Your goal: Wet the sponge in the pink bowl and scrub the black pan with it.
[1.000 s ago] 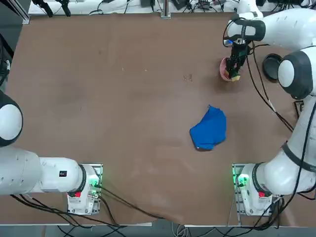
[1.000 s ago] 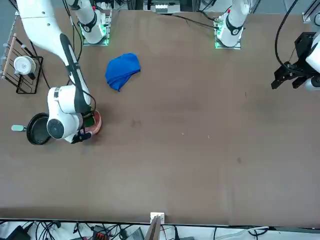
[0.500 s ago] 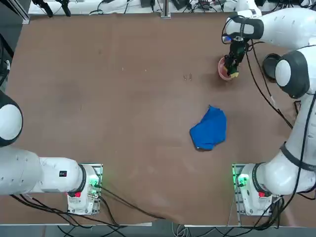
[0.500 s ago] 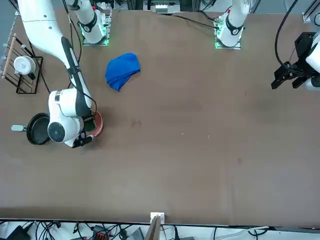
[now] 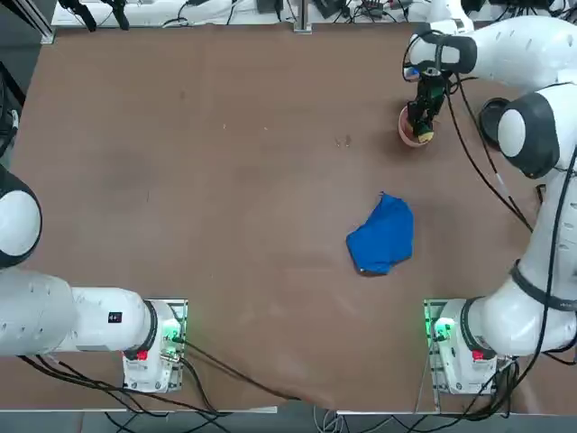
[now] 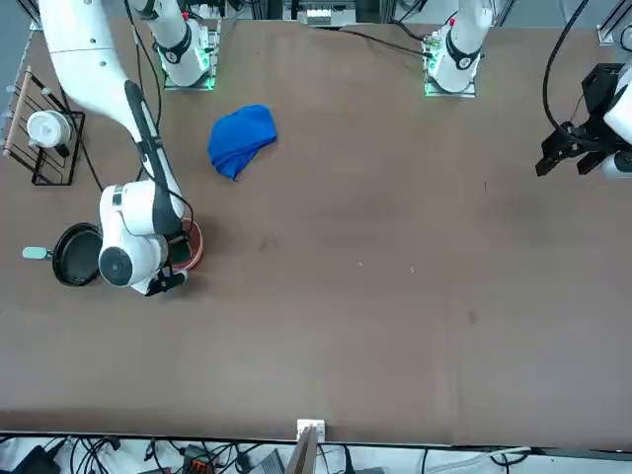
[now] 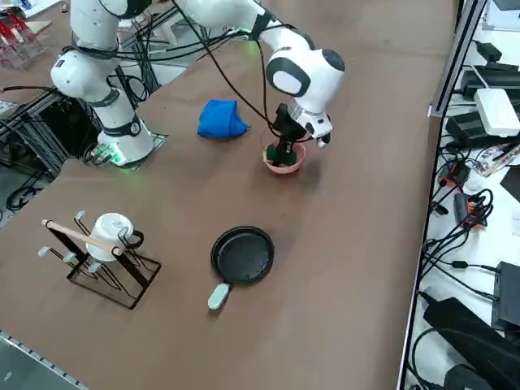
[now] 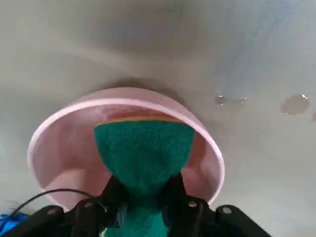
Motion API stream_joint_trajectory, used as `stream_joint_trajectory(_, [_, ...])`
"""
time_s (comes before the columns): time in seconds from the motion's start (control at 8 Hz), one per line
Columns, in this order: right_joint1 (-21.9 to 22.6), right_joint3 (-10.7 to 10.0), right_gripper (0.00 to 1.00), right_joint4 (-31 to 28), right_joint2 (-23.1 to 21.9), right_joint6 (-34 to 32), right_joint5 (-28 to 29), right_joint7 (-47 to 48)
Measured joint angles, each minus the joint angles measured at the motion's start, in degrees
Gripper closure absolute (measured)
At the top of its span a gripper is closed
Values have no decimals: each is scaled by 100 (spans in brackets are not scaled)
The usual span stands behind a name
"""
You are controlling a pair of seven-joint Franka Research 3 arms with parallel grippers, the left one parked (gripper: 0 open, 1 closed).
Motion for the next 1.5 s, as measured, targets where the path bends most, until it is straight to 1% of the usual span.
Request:
stream_joint_trajectory(0.75, [281,36,63,12,101,44,0,125])
stream_joint_trajectory(1.5, [277,-7,63,13,179,34,-133,129])
